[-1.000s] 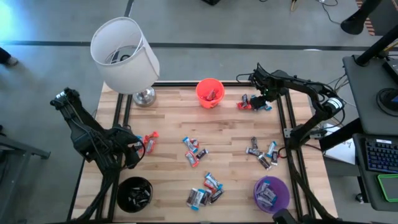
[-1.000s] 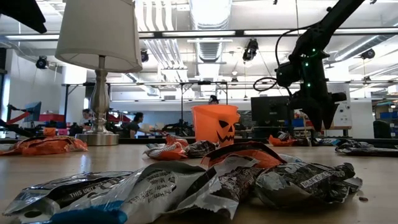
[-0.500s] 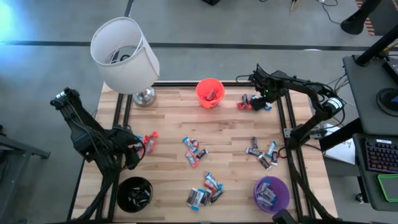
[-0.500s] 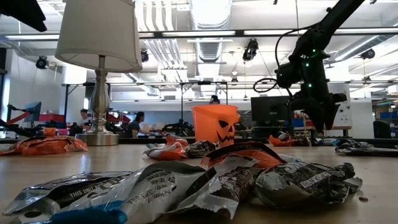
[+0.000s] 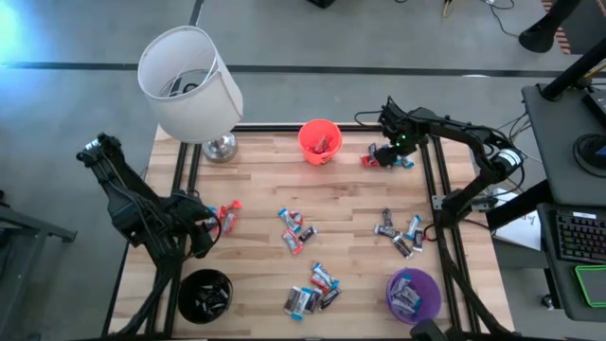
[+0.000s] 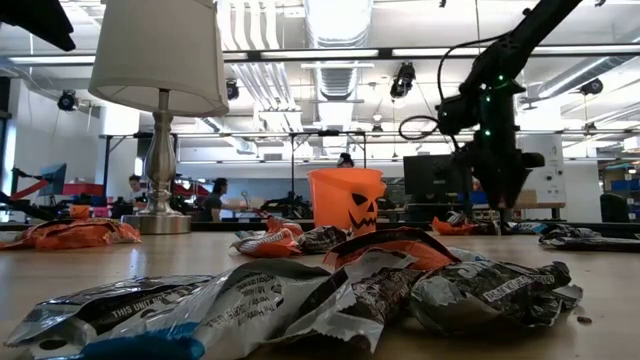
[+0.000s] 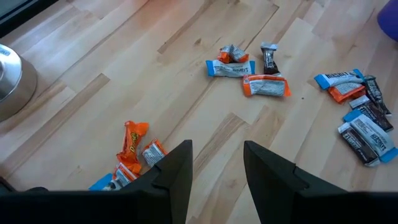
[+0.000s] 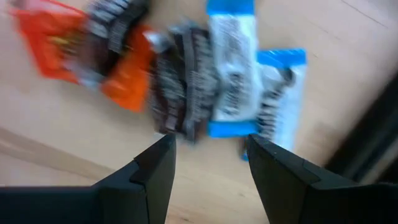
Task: Organize candy in baskets
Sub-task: Put the brown chocolate into the black bucket
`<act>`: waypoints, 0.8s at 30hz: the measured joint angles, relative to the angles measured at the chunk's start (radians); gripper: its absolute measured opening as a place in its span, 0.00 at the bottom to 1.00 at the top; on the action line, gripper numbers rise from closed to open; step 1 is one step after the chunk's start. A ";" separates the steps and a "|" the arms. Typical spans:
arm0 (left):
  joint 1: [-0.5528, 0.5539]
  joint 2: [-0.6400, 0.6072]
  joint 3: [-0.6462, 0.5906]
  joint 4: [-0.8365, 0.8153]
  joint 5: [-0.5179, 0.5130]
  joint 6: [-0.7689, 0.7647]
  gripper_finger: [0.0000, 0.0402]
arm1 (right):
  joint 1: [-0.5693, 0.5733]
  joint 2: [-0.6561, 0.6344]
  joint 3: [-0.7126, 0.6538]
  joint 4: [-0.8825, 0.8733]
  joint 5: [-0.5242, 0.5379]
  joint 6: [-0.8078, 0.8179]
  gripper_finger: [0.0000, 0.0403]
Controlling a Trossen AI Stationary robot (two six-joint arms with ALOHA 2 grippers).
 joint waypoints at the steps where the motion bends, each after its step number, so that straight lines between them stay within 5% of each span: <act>1: 0.000 0.000 0.000 0.000 0.000 0.000 0.31 | 0.003 0.000 0.003 0.013 -0.017 0.006 0.47; 24: 0.000 0.000 0.000 0.010 0.001 0.000 0.31 | 0.026 0.000 0.003 0.024 -0.039 0.464 0.47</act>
